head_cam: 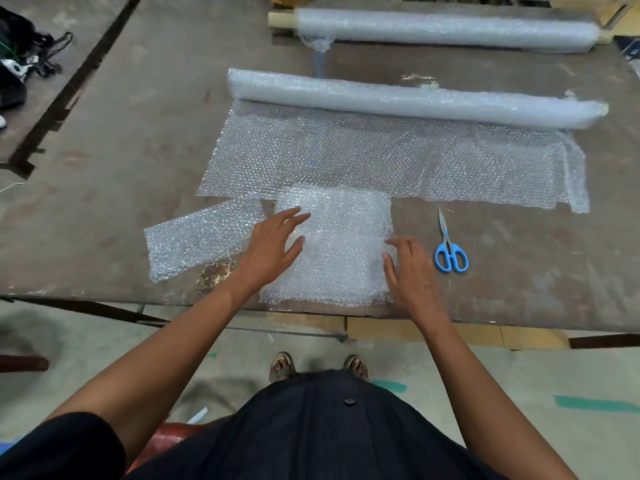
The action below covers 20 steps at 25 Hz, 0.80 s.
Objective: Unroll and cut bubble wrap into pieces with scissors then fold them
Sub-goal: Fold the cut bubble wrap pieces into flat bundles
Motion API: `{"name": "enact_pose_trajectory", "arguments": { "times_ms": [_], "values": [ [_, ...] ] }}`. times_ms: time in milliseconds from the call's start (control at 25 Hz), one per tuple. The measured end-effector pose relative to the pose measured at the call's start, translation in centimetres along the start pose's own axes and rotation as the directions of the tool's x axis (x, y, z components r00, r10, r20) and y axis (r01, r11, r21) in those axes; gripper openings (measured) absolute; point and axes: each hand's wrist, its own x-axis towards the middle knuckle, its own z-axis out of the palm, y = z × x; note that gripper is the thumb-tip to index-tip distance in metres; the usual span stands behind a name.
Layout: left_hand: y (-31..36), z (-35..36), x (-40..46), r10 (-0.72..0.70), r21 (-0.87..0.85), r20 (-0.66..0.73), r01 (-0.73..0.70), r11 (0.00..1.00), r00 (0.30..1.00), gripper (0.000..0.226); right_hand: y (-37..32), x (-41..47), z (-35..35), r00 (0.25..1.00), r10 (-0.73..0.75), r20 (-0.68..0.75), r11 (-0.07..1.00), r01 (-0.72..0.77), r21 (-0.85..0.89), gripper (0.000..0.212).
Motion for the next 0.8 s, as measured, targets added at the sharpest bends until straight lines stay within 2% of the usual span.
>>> {"name": "enact_pose_trajectory", "arguments": {
  "times_ms": [120, 240, 360, 480, 600, 680, 800],
  "values": [
    [0.3, 1.0, 3.4, -0.069, 0.154, 0.228, 0.034, 0.987, 0.971, 0.075, -0.4, 3.4, -0.1, 0.978, 0.036, 0.205, 0.992, -0.009, -0.130, 0.040],
    [-0.1, 1.2, 5.1, -0.079, 0.208, 0.288, 0.018, 0.978, 0.954, 0.073, 0.3, 5.3, -0.5, 0.922, 0.129, 0.366, 0.985, -0.078, -0.151, 0.039],
    [-1.2, 1.5, 5.3, -0.043, 0.096, 0.270, 0.018, 0.995, 0.962, 0.055, 0.3, 6.2, -0.9, 0.905, 0.164, 0.392, 0.986, -0.150, -0.068, 0.031],
    [-2.0, 1.4, 4.9, -0.039, -0.151, 0.268, 0.082, 0.985, 0.963, 0.043, 0.6, 5.5, -1.8, 0.911, 0.114, 0.397, 0.962, -0.201, 0.185, 0.028],
    [-1.7, 0.0, 3.9, -0.083, -0.367, 0.293, 0.193, 0.910, 0.953, 0.052, 0.5, 4.5, -3.6, 0.846, 0.118, 0.521, 0.820, -0.379, 0.429, 0.026],
    [-1.5, -0.9, 3.2, -0.073, -0.389, 0.317, 0.199, 0.899, 0.946, 0.060, 0.2, 3.8, -4.5, 0.818, 0.120, 0.563, 0.689, -0.477, 0.545, 0.027],
    [-1.4, -1.8, 2.6, -0.044, -0.452, 0.318, 0.192, 0.871, 0.947, 0.037, -0.5, 3.1, -5.1, 0.772, 0.101, 0.628, 0.352, -0.618, 0.703, 0.028]
  ]
}}
